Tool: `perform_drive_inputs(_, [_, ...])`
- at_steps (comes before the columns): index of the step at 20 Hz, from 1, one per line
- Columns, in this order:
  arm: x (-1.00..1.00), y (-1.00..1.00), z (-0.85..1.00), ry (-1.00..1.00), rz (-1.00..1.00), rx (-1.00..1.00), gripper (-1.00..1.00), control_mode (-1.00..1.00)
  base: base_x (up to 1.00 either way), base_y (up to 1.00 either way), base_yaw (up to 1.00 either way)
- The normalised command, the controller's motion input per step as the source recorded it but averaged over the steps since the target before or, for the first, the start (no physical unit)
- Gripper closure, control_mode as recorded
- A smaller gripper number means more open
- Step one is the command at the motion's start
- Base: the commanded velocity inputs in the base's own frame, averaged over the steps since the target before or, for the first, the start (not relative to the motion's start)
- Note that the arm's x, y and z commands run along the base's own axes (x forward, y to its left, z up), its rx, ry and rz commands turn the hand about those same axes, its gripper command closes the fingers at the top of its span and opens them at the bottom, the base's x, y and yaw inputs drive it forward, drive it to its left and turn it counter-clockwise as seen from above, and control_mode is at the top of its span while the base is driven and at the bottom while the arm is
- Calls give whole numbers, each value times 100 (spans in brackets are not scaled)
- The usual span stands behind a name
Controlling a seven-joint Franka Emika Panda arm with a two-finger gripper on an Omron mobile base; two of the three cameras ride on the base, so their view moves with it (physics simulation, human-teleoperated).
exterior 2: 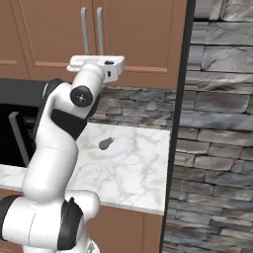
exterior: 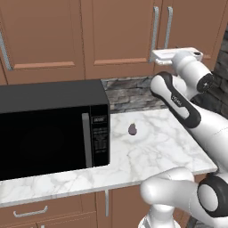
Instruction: Pick the sponge and spray from the cabinet and place them on the counter.
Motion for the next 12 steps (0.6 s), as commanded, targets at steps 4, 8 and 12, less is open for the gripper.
perform_drive_inputs(4, [37, 0, 0, 0, 0, 0, -100, -100, 0, 0, 0])
perform_drive_inputs(8, [40, 0, 0, 0, 0, 0, -100, -100, 0, 0, 0])
perform_drive_inputs(12, [40, 0, 0, 0, 0, 0, -100, -100, 0, 0, 0])
